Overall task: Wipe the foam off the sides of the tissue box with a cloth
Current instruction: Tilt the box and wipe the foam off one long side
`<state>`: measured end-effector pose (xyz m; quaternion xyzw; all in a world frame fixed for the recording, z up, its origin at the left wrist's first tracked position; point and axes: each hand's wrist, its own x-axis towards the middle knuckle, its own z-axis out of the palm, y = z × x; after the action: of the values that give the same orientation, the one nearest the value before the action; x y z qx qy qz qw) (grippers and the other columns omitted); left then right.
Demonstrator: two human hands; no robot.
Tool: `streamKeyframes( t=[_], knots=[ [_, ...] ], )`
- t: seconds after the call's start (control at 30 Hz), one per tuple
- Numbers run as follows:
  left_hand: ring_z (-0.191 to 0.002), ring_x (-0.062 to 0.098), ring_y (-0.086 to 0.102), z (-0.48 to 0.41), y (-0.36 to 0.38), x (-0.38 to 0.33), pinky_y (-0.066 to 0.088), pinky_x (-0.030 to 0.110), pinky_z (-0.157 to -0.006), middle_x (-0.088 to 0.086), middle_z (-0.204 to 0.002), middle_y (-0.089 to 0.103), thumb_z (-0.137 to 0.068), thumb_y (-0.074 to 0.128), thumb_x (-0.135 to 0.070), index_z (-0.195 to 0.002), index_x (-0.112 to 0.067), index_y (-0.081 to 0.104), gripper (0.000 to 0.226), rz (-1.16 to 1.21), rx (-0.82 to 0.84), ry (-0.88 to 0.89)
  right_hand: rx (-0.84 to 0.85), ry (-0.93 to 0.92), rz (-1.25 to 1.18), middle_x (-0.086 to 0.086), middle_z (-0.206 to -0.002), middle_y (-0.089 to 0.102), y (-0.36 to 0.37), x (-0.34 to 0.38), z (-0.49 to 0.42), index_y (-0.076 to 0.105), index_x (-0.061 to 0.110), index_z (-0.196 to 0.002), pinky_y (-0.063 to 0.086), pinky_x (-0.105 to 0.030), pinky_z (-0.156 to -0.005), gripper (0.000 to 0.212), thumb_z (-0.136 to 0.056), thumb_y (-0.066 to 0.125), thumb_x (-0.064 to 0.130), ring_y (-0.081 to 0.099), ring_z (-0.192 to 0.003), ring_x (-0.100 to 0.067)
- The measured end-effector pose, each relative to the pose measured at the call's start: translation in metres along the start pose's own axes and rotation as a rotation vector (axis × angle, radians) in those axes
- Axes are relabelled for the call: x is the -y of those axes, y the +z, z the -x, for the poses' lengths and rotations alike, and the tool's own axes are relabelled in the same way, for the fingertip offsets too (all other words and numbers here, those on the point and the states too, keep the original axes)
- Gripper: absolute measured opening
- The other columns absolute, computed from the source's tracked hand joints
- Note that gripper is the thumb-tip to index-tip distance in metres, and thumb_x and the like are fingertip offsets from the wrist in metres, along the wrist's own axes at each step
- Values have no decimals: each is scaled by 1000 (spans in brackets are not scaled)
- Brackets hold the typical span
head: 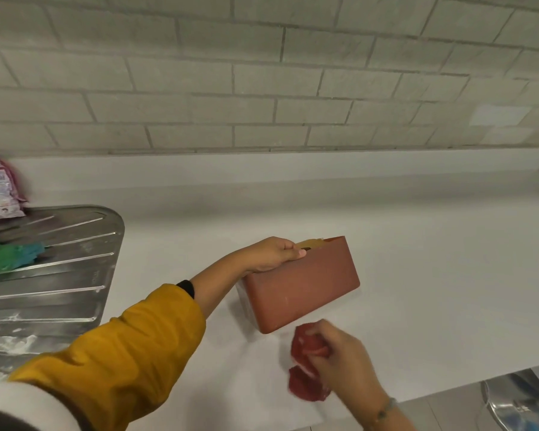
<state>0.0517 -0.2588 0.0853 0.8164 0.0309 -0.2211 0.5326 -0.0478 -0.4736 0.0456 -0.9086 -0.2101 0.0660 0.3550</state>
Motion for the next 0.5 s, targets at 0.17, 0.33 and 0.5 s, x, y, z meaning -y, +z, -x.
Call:
streamKeyframes(
  t=[0.17,0.33,0.5],
  knots=[
    [-64,5,58,-1,0,0,46,19,-63,-7,-79,64,-92,50,-44,-97,-13,66,35,-1,-6,6,-125,292,-191,16,-80,69,-32,-43,-16,57,42,-79,44,-5,-50,23,-83,70,23,65,-69,-1],
    [-73,10,62,0,-2,3,48,24,-73,-4,-86,67,-91,50,-46,-98,-16,67,35,-12,1,5,-97,337,87,8,-110,48,-34,-55,-20,60,32,-103,46,-24,-83,31,-76,75,25,52,-95,-13],
    [-78,11,63,2,-1,1,49,26,-76,-3,-92,68,-93,48,-43,-99,-18,66,32,-29,-8,29,-363,413,-278,1,-104,63,-30,-39,-27,55,33,-102,48,-9,-59,30,-89,56,7,62,-68,-1]
  ],
)
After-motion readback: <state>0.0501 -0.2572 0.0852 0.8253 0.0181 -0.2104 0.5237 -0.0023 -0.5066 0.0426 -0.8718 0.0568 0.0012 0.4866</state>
